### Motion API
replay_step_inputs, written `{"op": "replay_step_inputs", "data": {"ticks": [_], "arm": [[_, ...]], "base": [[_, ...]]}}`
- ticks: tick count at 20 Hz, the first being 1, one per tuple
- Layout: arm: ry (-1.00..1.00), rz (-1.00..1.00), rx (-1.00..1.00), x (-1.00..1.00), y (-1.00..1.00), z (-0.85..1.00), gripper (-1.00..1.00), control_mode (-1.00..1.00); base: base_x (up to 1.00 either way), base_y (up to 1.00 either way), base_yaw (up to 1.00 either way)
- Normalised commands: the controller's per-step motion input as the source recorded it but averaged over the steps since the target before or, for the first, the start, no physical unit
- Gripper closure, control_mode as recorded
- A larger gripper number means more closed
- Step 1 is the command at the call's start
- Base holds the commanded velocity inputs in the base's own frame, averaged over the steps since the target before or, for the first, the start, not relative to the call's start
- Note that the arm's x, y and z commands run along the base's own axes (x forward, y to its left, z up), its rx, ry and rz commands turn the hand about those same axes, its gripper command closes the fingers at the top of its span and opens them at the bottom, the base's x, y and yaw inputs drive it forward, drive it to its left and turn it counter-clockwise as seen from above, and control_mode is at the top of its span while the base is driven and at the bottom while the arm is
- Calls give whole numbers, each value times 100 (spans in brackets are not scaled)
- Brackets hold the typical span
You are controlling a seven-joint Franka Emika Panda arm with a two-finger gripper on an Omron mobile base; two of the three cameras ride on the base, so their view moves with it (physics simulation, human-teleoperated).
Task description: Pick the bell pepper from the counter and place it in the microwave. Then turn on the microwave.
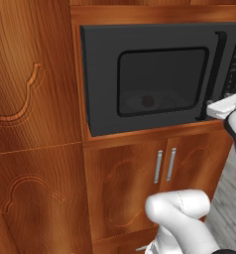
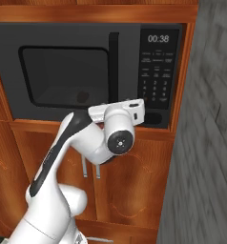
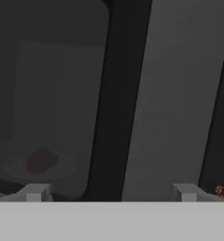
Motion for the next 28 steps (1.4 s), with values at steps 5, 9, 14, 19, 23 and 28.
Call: {"op": "replay_step_inputs", "data": {"ticks": [5,9,14,19,23,28], "arm": [[0,0,0,-32,-1,2,-100,-100],[-2,0,0,-48,-6,2,-100,-100],[-4,0,0,-45,-3,1,-100,-100],[-4,0,0,-25,-3,0,-100,-100],[-6,0,0,-16,-10,0,-100,-100],[-6,0,0,-7,-10,0,100,-100]], "base": [[0,0,0],[0,0,0],[0,0,0],[0,0,0],[0,0,0],[0,0,0]]}}
